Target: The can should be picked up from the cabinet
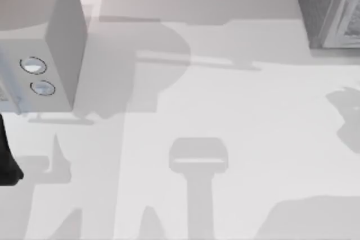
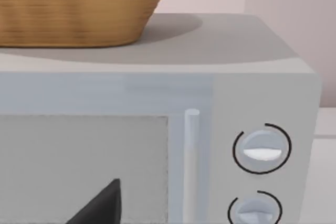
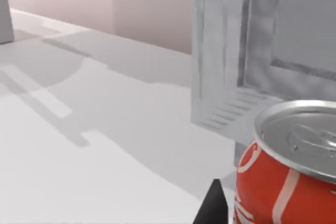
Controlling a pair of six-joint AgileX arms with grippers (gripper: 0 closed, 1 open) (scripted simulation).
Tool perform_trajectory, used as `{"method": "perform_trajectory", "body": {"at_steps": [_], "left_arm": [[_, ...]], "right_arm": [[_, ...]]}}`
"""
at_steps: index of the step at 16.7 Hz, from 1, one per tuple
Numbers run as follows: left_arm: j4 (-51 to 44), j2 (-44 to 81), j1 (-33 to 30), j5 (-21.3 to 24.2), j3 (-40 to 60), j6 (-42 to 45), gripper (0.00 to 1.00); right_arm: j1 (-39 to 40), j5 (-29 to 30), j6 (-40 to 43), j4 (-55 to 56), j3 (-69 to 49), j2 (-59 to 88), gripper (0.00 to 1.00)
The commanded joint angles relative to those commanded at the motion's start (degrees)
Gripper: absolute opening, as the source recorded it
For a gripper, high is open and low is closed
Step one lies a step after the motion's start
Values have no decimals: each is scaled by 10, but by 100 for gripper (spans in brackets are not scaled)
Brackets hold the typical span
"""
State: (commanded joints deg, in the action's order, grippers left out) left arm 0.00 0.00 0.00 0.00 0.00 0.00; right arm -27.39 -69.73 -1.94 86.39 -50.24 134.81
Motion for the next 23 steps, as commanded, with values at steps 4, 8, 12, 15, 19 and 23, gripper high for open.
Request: {"method": "perform_trajectory", "body": {"at_steps": [4,8,12,15,19,23], "left_arm": [[0,0,0,0,0,0,100],[0,0,0,0,0,0,100],[0,0,0,0,0,0,100],[0,0,0,0,0,0,100],[0,0,0,0,0,0,100],[0,0,0,0,0,0,100]], "right_arm": [[3,1,-1,-2,2,0,0],[25,25,2,-6,-17,13,0],[35,36,3,-9,-25,20,0],[35,36,3,-9,-25,20,15],[35,36,3,-9,-25,20,45],[35,36,3,-9,-25,20,75]]}}
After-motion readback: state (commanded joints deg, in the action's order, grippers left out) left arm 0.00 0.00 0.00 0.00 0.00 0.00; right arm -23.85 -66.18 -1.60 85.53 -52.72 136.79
